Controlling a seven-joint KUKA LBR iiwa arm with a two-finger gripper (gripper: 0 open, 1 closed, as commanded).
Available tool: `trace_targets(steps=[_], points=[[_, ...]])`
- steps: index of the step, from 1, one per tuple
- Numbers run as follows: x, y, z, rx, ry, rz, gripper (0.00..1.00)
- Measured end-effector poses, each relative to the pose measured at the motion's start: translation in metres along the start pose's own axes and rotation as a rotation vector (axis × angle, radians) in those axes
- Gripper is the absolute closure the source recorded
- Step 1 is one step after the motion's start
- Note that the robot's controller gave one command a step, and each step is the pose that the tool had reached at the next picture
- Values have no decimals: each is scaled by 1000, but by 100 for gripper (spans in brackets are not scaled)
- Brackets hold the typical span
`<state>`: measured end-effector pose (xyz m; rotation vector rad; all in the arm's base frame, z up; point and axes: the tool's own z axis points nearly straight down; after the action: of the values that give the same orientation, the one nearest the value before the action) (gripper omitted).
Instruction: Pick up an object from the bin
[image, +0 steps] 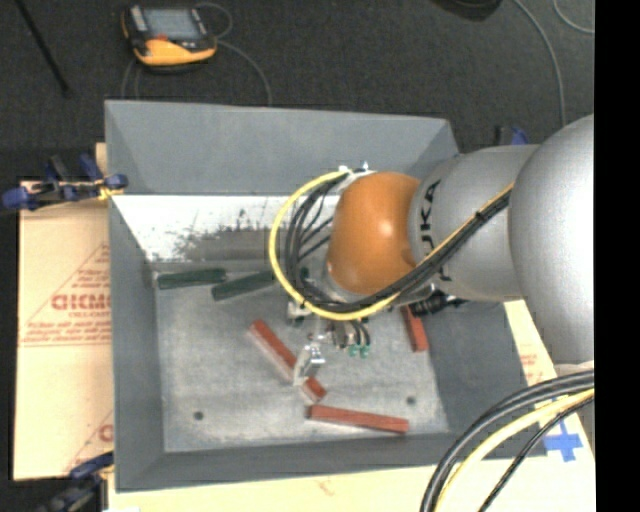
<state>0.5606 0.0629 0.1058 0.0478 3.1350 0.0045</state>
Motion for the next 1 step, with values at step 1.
trace_targets(steps=[1], points=[[-16,5,26,-4,9,59,100]])
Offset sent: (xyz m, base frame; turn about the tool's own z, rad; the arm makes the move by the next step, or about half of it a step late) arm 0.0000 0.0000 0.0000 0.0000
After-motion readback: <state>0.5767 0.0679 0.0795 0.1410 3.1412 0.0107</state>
